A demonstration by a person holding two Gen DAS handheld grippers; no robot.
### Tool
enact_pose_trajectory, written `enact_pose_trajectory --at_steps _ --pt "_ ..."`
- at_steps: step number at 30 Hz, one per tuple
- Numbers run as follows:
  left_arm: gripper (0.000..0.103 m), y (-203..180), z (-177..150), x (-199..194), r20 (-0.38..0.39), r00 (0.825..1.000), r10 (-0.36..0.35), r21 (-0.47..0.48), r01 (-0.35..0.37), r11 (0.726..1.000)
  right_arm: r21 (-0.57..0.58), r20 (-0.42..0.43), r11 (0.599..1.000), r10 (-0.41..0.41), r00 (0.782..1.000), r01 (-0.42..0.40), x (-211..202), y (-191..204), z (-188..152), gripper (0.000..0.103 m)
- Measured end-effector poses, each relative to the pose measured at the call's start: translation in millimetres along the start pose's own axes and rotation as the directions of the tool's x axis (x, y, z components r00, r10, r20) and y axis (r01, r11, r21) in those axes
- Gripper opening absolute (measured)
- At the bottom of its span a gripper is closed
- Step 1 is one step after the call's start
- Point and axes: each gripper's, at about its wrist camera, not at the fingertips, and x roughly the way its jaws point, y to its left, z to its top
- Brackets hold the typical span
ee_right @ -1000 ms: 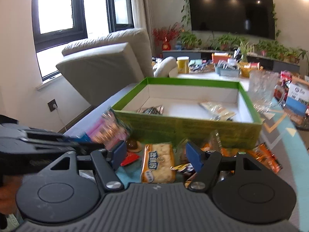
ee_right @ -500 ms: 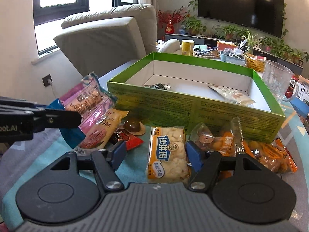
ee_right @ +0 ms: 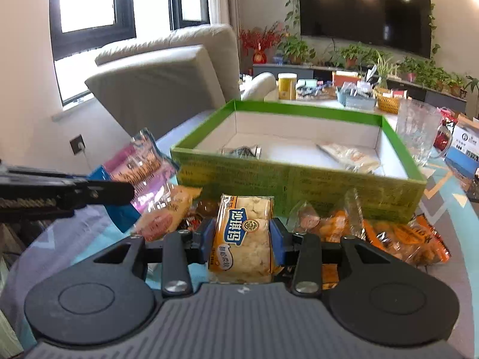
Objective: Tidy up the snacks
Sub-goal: 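Lift both held snacks toward the green box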
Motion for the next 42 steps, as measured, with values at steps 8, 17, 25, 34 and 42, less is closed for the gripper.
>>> enact_pose_trajectory --at_steps 8,17,25,34,42 --pt "0.012 -4 9 -7 0.042 0.999 -0.005 0.011 0.005 1.000 0.012 0.103 1.000 0.004 0.995 -0.005 -21 -2 16 0.043" --pt "0.011 -6 22 -10 0.090 0.996 -0.004 0.011 0.003 1.000 0.024 0.173 0.999 -0.033 0.984 0.030 -25 -15 33 0.043" --pt "0.011 -19 37 -11 0.169 0.986 -0.015 0.033 0.010 0.999 0.039 0.214 0.998 -0.059 0.975 0.052 -26 -27 43 0.043" --pt "0.011 -37 54 14 0.184 0.982 -0.039 0.064 0.028 0.998 0.049 0.232 0.996 -0.082 0.969 0.073 -21 -39 52 0.043" --pt "0.011 -39 64 42 0.152 0.988 -0.033 0.053 0.025 0.998 0.072 0.226 0.995 -0.085 0.970 0.070 -6 -53 61 0.043"
